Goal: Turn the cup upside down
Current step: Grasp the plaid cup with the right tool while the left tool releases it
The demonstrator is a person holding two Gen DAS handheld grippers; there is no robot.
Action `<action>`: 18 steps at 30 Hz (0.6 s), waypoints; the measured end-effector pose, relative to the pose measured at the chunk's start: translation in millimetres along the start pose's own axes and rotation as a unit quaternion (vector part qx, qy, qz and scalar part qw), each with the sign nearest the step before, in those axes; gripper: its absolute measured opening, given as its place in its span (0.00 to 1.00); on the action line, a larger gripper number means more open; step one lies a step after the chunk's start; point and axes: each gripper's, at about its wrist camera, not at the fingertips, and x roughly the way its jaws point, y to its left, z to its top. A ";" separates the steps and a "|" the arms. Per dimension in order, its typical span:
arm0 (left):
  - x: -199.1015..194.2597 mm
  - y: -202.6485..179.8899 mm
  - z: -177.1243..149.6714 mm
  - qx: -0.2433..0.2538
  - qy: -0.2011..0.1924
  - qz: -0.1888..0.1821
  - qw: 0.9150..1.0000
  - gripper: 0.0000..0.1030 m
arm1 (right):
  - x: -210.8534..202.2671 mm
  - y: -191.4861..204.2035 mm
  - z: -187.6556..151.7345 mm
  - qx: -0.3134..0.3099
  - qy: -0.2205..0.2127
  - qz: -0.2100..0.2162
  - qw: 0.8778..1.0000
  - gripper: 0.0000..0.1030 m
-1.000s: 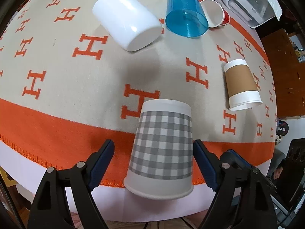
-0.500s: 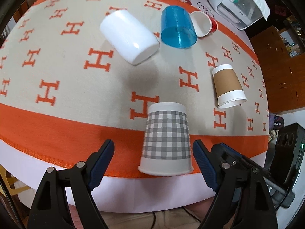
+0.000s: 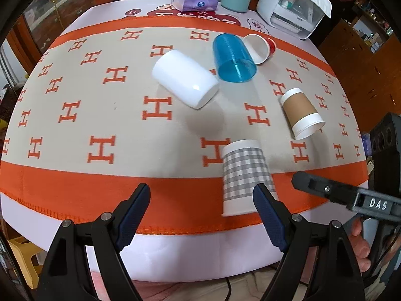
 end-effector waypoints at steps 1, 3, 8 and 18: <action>0.1 2.0 -0.3 0.001 0.000 0.001 1.000 0.80 | 2.7 2.3 2.2 -0.002 0.003 0.000 1.000 0.53; 0.7 5.5 -0.7 0.001 -0.004 -0.001 1.000 0.80 | 10.2 6.6 6.7 -0.003 0.012 -0.003 1.000 0.53; 3.3 18.9 -2.9 -0.010 -0.007 -0.032 0.999 0.80 | 32.1 11.5 17.7 0.003 0.044 -0.013 0.999 0.53; 21.1 40.9 -7.1 -0.027 0.000 -0.019 0.999 0.80 | 65.6 8.2 36.1 0.024 0.086 -0.026 0.996 0.55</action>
